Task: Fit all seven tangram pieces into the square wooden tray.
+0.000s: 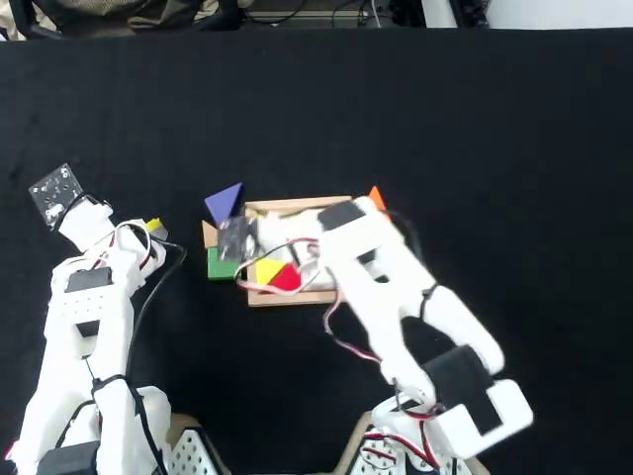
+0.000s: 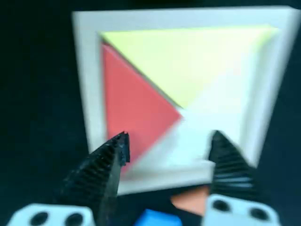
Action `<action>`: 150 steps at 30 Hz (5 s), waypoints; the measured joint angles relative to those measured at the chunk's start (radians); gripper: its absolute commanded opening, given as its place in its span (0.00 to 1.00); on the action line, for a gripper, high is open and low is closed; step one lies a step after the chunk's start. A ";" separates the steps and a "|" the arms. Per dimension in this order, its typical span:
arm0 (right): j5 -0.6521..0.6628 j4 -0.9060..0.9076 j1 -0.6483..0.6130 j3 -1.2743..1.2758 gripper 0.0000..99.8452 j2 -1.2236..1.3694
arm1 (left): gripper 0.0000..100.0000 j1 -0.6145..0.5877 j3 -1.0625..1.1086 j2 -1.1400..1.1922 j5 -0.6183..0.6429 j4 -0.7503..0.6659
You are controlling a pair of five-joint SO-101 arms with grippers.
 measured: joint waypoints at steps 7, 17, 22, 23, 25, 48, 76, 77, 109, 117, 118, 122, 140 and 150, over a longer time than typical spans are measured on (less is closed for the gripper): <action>-0.135 -0.153 0.068 -0.009 0.01 -0.008 | 0.23 0.000 0.000 0.000 0.000 0.000; -0.146 -0.249 0.089 0.002 0.01 0.166 | 0.23 0.003 0.000 0.000 0.000 0.000; -0.146 -0.249 0.077 0.002 0.01 0.169 | 0.23 0.003 0.000 0.000 0.000 0.000; -0.146 -0.249 0.069 0.002 0.01 0.169 | 0.23 0.003 0.000 0.000 0.000 0.000; -0.146 -0.249 0.061 0.002 0.01 0.169 | 0.23 0.003 0.000 0.000 0.000 0.000; -0.623 -0.311 0.328 -0.043 0.01 0.041 | 0.23 0.003 0.000 0.000 0.000 0.000; -0.654 0.049 0.327 -0.362 0.15 0.373 | 0.23 0.003 0.000 0.002 0.000 0.000; -0.646 0.049 0.327 -0.365 0.15 0.382 | 0.23 0.003 0.000 0.002 0.000 0.000; -0.615 0.049 0.328 -0.393 0.20 0.419 | 0.23 0.003 0.000 0.002 0.000 0.000; -0.585 0.037 0.331 -0.417 0.17 0.463 | 0.23 0.003 0.000 0.002 0.000 0.000; -0.585 0.035 0.331 -0.420 0.17 0.463 | 0.23 0.003 0.000 0.002 0.000 0.000; -0.582 0.035 0.331 -0.428 0.17 0.466 | 0.23 0.003 0.000 0.002 0.000 0.000; -0.549 0.032 0.341 -0.430 0.17 0.470 | 0.23 0.003 0.000 0.002 0.000 0.000; -0.548 0.069 0.350 -0.496 0.17 0.551 | 0.23 0.003 0.000 0.002 0.000 0.000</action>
